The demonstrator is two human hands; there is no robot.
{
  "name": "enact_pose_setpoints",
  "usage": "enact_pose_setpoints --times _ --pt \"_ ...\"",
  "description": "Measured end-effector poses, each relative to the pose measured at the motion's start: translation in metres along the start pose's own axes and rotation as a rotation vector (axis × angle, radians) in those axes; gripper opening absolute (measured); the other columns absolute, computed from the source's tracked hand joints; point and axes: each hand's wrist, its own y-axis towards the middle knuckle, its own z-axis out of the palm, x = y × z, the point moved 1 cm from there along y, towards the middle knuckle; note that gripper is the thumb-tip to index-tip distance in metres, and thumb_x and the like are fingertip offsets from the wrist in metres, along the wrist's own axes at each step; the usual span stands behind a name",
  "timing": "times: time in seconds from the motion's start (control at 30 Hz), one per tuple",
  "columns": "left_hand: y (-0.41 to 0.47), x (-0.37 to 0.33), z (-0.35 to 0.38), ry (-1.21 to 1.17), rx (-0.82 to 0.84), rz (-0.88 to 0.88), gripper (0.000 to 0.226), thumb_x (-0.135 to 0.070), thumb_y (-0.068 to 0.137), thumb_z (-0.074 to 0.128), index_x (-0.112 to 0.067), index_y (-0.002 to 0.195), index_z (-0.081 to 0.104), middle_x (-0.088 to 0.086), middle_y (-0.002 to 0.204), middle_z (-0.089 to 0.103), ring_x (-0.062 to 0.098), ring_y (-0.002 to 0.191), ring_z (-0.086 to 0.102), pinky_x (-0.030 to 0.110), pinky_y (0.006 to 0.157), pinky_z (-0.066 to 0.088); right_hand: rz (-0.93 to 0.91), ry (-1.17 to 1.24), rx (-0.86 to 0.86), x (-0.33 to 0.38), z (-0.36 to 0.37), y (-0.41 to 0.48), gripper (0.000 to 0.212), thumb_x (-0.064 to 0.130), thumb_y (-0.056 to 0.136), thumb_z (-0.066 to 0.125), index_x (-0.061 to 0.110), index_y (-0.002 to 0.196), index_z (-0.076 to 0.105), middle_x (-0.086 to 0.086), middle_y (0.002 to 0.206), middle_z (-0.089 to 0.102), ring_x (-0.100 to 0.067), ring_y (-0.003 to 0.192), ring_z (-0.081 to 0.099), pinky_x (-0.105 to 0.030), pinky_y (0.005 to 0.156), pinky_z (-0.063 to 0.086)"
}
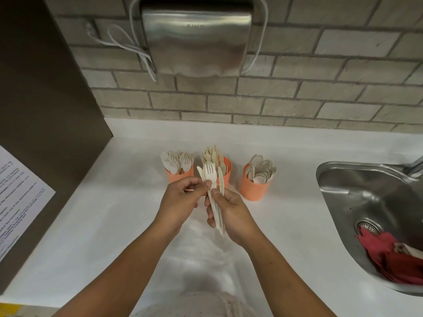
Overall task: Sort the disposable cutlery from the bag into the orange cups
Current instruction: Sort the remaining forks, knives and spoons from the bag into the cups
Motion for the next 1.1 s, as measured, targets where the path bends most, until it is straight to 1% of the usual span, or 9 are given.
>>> enact_pose_setpoints --times 0.13,0.33,0.53,0.63,0.73,0.8,0.9,1.0,1.1 --pt "0.000 0.000 -0.001 0.002 -0.017 0.025 0.013 -0.026 0.097 0.071 -0.026 0.089 0.082 -0.008 0.078 0.073 0.001 0.071 0.061 0.033 0.074 0.052 0.006 -0.014 -0.020 0.000 0.001 0.001 0.037 0.029 0.110 0.043 0.003 0.098 0.067 -0.014 0.082 0.061 -0.028 0.066 0.057 -0.043 0.068 0.051" --pt "0.004 0.004 -0.004 -0.027 -0.048 -0.020 0.021 -0.023 0.099 0.067 -0.031 0.087 0.082 -0.007 0.080 0.071 0.011 0.078 0.058 0.032 0.073 0.052 0.024 0.045 -0.036 -0.001 0.006 0.002 0.034 0.026 0.110 0.041 0.005 0.106 0.067 -0.008 0.081 0.060 -0.021 0.064 0.054 -0.036 0.059 0.046" --pt "0.006 0.010 -0.004 -0.083 -0.145 -0.048 0.020 -0.022 0.099 0.067 -0.032 0.091 0.083 -0.004 0.090 0.078 0.012 0.077 0.061 0.031 0.071 0.054 -0.030 -0.116 -0.078 -0.002 0.010 0.004 0.029 0.022 0.110 0.038 0.014 0.118 0.065 -0.003 0.075 0.056 -0.019 0.065 0.052 -0.035 0.061 0.047" --pt "0.008 0.010 -0.004 -0.155 -0.227 -0.066 0.018 -0.021 0.101 0.063 -0.024 0.098 0.081 -0.001 0.093 0.079 0.013 0.082 0.067 0.031 0.074 0.056 -0.042 -0.207 -0.120 -0.006 0.011 0.004 0.027 0.023 0.110 0.036 0.018 0.117 0.062 -0.007 0.071 0.058 -0.021 0.063 0.056 -0.035 0.063 0.051" --pt "0.011 0.008 -0.006 -0.291 -0.224 -0.107 0.023 -0.016 0.104 0.054 -0.008 0.105 0.075 0.006 0.095 0.079 0.018 0.089 0.073 0.033 0.080 0.059 -0.002 -0.151 -0.170 -0.008 0.010 0.004 0.028 0.021 0.110 0.035 0.009 0.109 0.060 -0.009 0.081 0.061 -0.021 0.065 0.058 -0.034 0.062 0.053" --pt "0.013 0.007 -0.007 -0.343 -0.205 -0.141 0.023 -0.012 0.103 0.050 -0.002 0.100 0.070 0.007 0.084 0.075 0.020 0.080 0.070 0.034 0.077 0.058 0.011 -0.113 -0.184 -0.008 0.009 0.005 0.028 0.019 0.110 0.033 0.005 0.108 0.058 -0.009 0.080 0.060 -0.021 0.059 0.055 -0.035 0.059 0.050" --pt "0.015 0.004 -0.008 -0.392 -0.160 -0.202 0.021 -0.011 0.100 0.046 -0.008 0.089 0.062 0.004 0.069 0.054 0.016 0.055 0.047 0.030 0.057 0.042 0.032 -0.053 -0.166 -0.008 0.007 0.005 0.027 0.023 0.111 0.034 0.010 0.103 0.057 -0.004 0.071 0.048 -0.016 0.051 0.039 -0.031 0.050 0.038" --pt "0.019 0.000 -0.011 -0.422 -0.049 -0.237 0.023 -0.024 0.101 0.045 -0.011 0.099 0.064 0.001 0.066 0.042 0.011 0.045 0.028 0.024 0.046 0.022 0.050 0.011 -0.123 -0.006 0.006 0.003 0.026 0.033 0.110 0.039 0.015 0.099 0.054 0.002 0.064 0.035 -0.012 0.050 0.025 -0.025 0.046 0.023" --pt "0.026 -0.007 -0.012 -0.286 0.078 -0.197 0.042 -0.048 0.103 0.048 -0.012 0.111 0.069 -0.002 0.064 0.044 0.010 0.044 0.024 0.023 0.045 0.018 0.050 -0.007 -0.072 -0.003 0.007 0.001 0.023 0.036 0.106 0.052 0.017 0.094 0.048 0.002 0.064 0.031 -0.012 0.050 0.022 -0.024 0.044 0.018"
